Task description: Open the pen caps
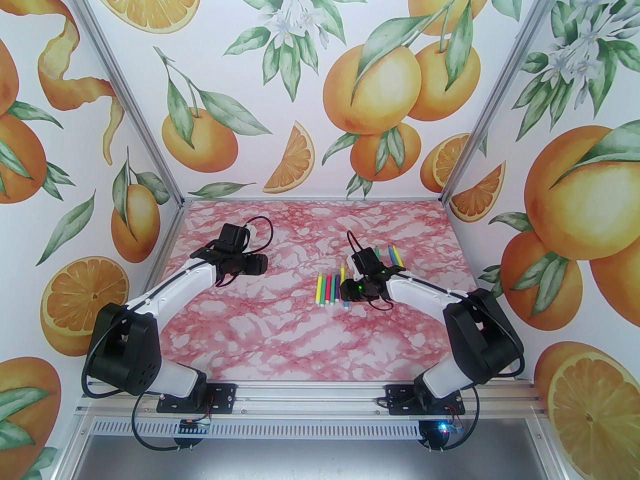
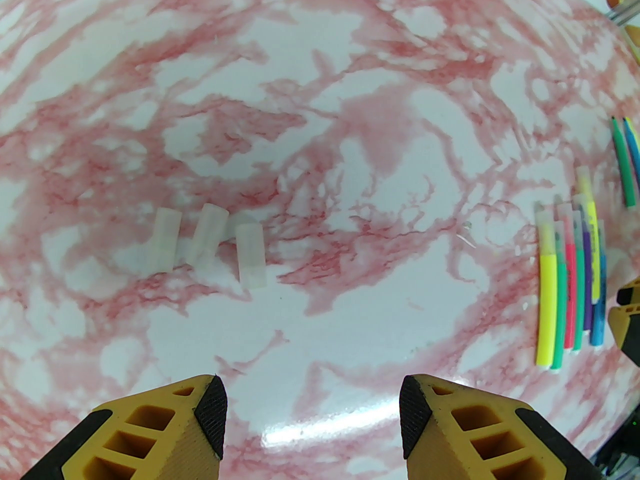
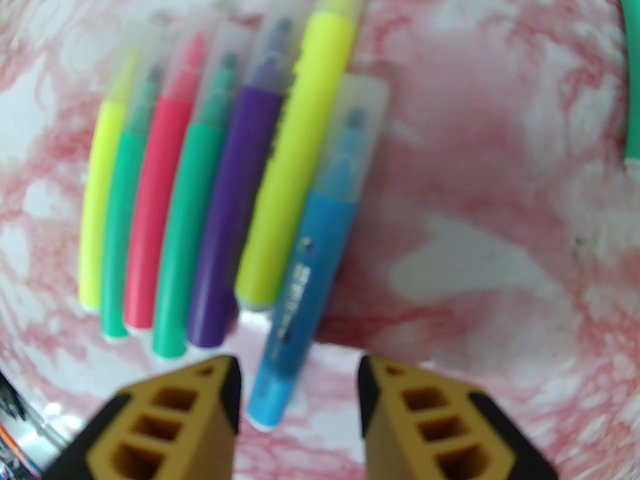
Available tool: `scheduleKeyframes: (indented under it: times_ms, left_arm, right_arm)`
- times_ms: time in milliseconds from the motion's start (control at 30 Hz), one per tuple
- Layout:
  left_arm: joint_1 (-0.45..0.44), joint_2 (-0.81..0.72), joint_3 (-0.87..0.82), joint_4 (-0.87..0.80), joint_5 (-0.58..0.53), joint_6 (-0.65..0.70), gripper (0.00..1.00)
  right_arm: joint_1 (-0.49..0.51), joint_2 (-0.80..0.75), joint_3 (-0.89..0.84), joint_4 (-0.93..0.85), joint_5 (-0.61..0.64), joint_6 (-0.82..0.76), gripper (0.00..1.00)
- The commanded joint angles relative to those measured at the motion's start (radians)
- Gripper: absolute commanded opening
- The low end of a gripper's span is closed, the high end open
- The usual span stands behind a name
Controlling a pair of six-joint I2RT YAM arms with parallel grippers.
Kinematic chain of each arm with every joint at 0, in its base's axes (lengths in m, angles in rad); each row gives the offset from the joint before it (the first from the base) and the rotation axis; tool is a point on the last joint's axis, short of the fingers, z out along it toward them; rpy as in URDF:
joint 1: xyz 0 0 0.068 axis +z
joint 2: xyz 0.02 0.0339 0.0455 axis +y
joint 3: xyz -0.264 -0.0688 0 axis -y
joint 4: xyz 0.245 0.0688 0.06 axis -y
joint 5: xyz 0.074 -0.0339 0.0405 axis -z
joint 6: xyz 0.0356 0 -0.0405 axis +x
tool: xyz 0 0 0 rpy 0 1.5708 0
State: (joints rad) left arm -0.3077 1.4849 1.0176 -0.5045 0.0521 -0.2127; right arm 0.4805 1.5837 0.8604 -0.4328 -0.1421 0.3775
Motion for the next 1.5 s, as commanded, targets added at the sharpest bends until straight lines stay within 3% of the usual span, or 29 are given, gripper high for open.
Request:
scheduleKeyframes:
  times_ms: [0, 833, 1100, 1467]
  left_arm:
    - [0.005, -0.026, -0.008, 0.015, 0.009, -0.001, 0.61]
    - [0.006, -0.038, -0.017, 0.009, 0.003, 0.015, 0.61]
    - [0.005, -0.04, -0.016, 0.004, 0.002, 0.013, 0.61]
    - [0.005, -0.028, -0.014, 0.004, 0.0, 0.017, 0.61]
  right_arm:
    - [0.026, 0.019, 0.027, -0.006, 0.037, 0.026, 0.44]
    - [0.112, 0.184, 0.132, -0.17, 0.359, 0.031, 0.39]
    - [0.101, 0.209, 0.158, -0.185, 0.37, 0.02, 0.37]
    - [0.054, 0.219, 0.155, -0.165, 0.285, 0.0, 0.26]
